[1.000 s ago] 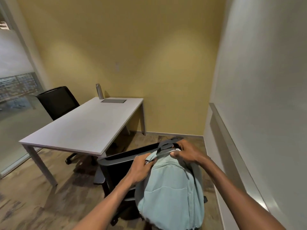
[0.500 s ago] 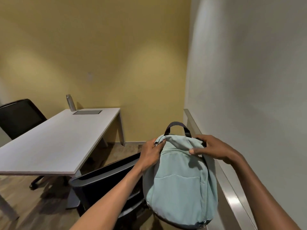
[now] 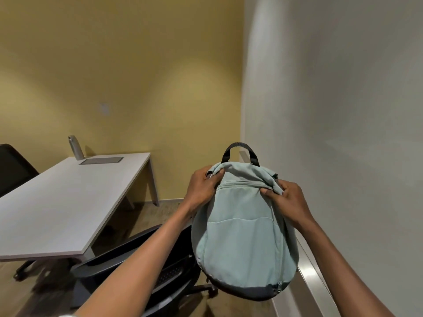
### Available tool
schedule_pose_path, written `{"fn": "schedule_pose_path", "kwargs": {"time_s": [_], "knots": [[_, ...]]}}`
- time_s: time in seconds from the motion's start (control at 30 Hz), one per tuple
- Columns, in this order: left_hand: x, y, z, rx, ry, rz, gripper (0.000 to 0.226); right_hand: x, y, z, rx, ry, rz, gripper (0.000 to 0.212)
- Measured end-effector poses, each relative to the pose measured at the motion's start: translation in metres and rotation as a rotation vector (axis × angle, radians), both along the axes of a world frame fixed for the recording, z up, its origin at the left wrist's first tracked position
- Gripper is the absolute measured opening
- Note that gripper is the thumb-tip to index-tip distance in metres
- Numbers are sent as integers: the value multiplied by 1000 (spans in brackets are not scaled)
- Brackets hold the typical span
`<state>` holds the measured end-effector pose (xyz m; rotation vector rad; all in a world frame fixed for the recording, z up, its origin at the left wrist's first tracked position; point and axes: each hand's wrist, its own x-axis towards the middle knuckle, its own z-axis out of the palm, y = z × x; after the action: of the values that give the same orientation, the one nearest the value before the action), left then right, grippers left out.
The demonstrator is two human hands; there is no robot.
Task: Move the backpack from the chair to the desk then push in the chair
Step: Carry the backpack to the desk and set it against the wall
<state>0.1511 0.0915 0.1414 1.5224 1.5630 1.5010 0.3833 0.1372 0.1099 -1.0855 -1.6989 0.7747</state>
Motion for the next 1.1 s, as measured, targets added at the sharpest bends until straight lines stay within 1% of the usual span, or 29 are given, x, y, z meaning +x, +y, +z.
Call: {"fn": "schedule_pose_path", "kwargs": {"time_s": [0.07,0.13,0.2,0.23,0.27,0.3,0.33,0.43,0.53,0.67,0.77,0.97,1.1], "knots": [[-4,7,8,27,-46,-16,13,-3,7,9,16,54,2,9],[-9,14,10,46,-95,16,24,-5,16,18,13,115,4,4],[-15,20,5,10,-105,54,39,-7,25,29,18,151,2,6],[-18,24,-1,-18,-111,49,39,-7,29,33,20,162,-2,7],[-19,26,-6,-43,-138,23,31,-8,34,37,23,165,-9,5],[-21,31,-14,-50,-158,-2,19,-8,38,41,23,172,-15,1],[-21,33,-17,-48,-187,-19,8,-8,43,44,27,174,-22,3],[-16,46,-13,6,-217,33,34,-9,56,57,36,165,-33,11],[-10,65,2,84,-170,96,43,-6,70,71,79,142,-36,17],[-10,98,16,178,-157,152,29,-2,93,84,118,153,-15,21],[-14,122,30,206,-167,188,28,-6,114,95,142,135,-2,27],[-31,161,42,243,-199,264,27,-27,150,103,177,120,32,23],[-50,185,42,214,-216,288,19,-47,175,104,172,116,36,20]]}}
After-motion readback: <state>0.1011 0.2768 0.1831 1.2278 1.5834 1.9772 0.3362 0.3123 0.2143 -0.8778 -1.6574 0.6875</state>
